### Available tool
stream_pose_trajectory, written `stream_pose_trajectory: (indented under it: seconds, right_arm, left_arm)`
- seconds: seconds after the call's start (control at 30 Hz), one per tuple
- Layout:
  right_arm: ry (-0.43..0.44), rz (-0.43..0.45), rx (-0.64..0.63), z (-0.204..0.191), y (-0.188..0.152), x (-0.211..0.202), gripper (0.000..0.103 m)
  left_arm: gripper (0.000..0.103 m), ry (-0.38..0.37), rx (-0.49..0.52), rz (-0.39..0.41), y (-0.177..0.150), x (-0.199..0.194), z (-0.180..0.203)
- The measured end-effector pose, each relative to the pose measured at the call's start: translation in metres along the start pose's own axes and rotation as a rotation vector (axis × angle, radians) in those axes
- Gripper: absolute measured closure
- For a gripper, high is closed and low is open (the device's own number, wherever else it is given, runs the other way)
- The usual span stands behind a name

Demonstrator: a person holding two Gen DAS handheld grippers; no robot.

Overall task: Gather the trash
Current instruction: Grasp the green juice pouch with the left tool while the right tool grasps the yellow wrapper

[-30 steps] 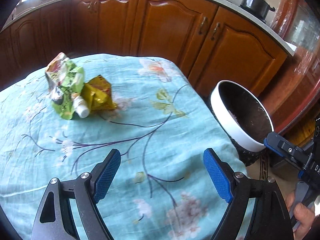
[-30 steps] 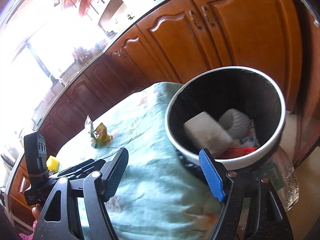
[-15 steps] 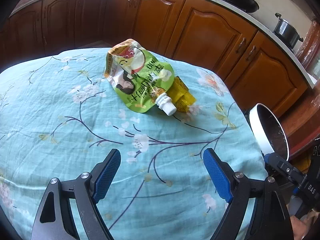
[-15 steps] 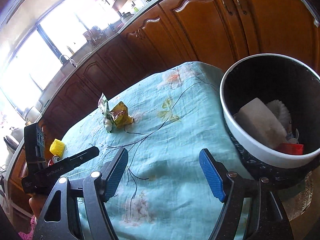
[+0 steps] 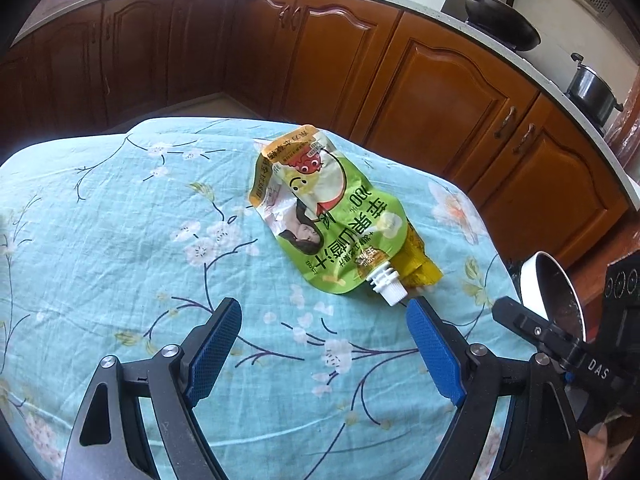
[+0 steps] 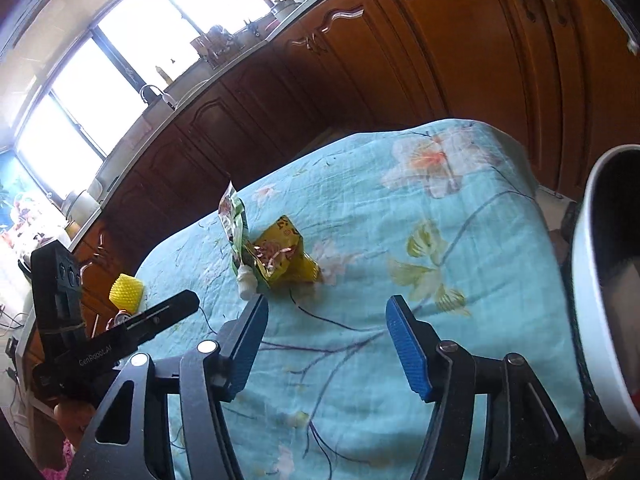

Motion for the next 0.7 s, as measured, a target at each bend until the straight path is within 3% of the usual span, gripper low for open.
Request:
stream_pose_trajectory:
  seconds: [0.23, 0.33, 0.37, 0.4, 0.47, 0.57, 0.7]
  right_arm:
    - [0.078, -0.089, 0.029, -0.012, 0.021, 0.057, 0.041]
    - [0.151, -0.113, 0.051, -0.017, 0.025, 0.073, 0.042]
    - [0.165, -0.12, 0.046, -0.02, 0.026, 0.076, 0.049]
    - [0.175, -0.12, 0.034, -0.024, 0.027, 0.077, 0.062]
    - [0.168, -0.122, 0.001, -0.03, 0.027, 0.076, 0.075]
    - [0.147, -0.124, -0.02, -0.032, 0.021, 0.071, 0.088]
    - [0.146, -0.095, 0.003, -0.026, 0.01, 0.05, 0.089]
  left_arm:
    - [0.018, 0.012, -0.017, -0.016, 0.002, 0.01, -0.013]
    - [0.018, 0.013, -0.027, -0.027, 0.001, 0.014, -0.018]
    - [0.018, 0.015, -0.03, -0.027, 0.001, 0.015, -0.02]
    - [0.018, 0.018, -0.033, -0.025, 0.002, 0.015, -0.022]
    - [0.018, 0.022, -0.043, -0.019, 0.004, 0.014, -0.027]
    - [0.018, 0.023, -0.056, -0.008, 0.011, 0.014, -0.031]
    - [0.018, 0.032, -0.045, 0.006, 0.023, 0.021, -0.025]
Point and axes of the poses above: each gripper's, at about its wrist camera, not at the fingertips, and x roughly the way its jaws point, z to its right, y to its top, the point moved 6 cm from there along x, roughly the way its jaws point, and after that the axes turned 1 degree about -z, right-handed, at the moved point
